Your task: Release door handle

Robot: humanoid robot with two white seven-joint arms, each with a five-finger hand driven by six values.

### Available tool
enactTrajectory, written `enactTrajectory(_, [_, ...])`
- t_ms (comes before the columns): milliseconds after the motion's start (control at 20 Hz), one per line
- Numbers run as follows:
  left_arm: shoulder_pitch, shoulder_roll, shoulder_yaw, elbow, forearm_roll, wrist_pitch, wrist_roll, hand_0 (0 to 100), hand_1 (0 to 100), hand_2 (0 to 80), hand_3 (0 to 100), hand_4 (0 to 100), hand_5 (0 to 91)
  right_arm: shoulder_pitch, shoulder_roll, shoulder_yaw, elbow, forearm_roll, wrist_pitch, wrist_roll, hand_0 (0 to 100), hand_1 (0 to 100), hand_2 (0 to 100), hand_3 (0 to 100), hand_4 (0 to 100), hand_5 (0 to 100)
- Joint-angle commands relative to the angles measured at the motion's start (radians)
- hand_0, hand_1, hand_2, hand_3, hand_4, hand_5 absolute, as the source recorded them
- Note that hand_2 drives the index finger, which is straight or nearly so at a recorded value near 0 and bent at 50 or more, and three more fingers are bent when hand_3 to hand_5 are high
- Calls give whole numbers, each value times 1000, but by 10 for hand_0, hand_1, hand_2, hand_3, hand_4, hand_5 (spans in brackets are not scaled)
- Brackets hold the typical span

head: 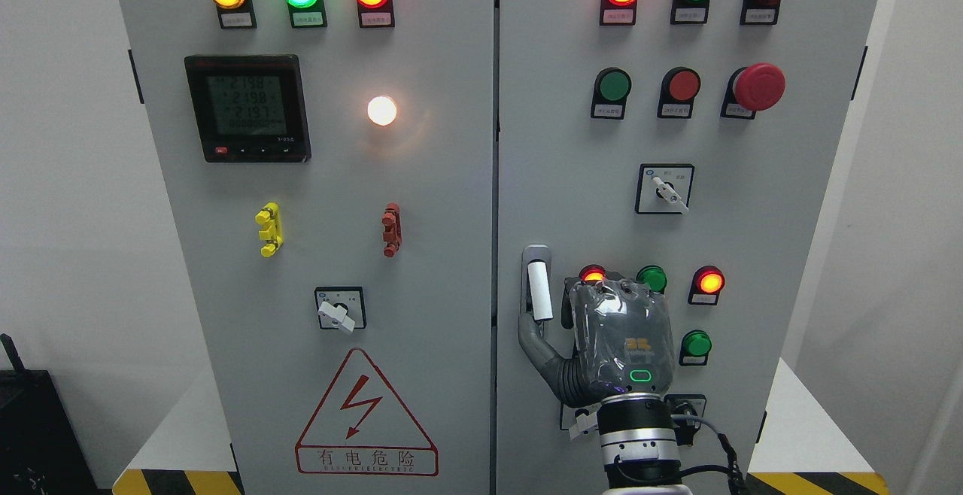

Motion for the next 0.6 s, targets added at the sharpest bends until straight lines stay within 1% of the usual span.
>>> enactTrajectory(0, [0,0,0,0,0,-1,-1,0,0,48,107,5,0,3,0,-2,-5,0,1,-4,381,427,766,993,768,693])
enactTrajectory(551, [0,0,0,0,0,-1,-1,0,0,48,106,5,0,11,0,-18,-4,0,8,-5,411,425,765,991,768,694])
